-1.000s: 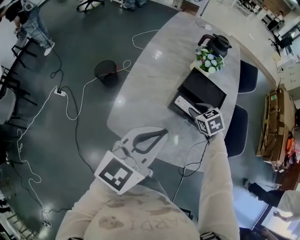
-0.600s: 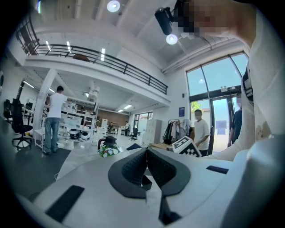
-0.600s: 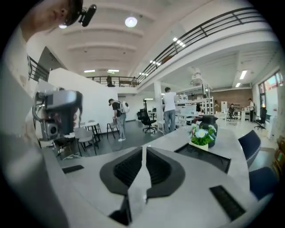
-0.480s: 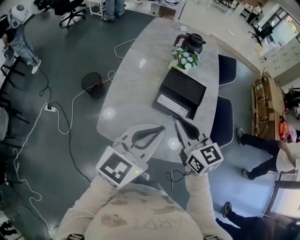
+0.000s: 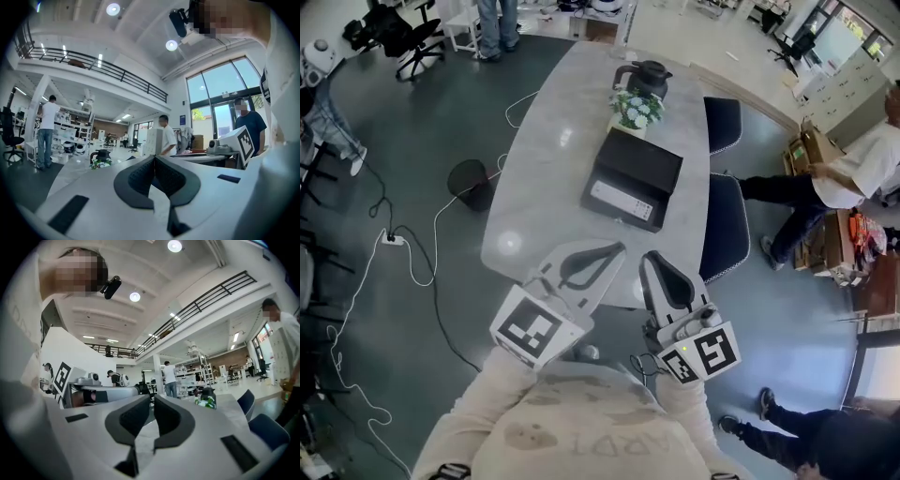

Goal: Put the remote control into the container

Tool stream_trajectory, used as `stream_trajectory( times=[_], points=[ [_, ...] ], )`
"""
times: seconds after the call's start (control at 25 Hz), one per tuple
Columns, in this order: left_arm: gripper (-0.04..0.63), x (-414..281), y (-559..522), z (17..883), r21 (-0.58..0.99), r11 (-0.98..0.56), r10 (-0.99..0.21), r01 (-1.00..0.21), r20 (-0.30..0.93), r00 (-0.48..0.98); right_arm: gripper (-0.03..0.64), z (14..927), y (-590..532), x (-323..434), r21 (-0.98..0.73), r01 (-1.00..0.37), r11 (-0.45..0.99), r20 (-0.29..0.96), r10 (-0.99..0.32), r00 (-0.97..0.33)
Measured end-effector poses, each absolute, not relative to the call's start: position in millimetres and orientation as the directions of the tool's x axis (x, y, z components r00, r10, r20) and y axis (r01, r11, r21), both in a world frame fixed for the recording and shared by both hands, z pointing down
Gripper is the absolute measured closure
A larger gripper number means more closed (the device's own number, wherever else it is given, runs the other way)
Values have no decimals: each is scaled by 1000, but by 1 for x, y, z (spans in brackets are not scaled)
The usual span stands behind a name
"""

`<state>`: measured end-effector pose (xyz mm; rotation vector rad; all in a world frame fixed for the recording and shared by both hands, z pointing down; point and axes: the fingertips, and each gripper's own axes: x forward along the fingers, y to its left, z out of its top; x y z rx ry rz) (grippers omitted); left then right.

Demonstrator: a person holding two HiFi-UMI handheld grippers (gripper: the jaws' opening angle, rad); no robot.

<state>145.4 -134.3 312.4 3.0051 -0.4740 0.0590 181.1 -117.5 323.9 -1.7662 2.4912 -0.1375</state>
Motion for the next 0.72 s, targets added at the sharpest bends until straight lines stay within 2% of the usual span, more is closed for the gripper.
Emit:
stream_trajectory(
  times=[0.2,0.72],
  points=[
    [583,152,-115,307,78,-954,-287,-290,48,957,580,313,-103,184,-64,-949,309,-33,-951,-308],
    [583,149,-92,296,52,-955,-291,-293,42,956,580,301,-84,178,-58,-943,328,-57,-944,-325]
  ],
)
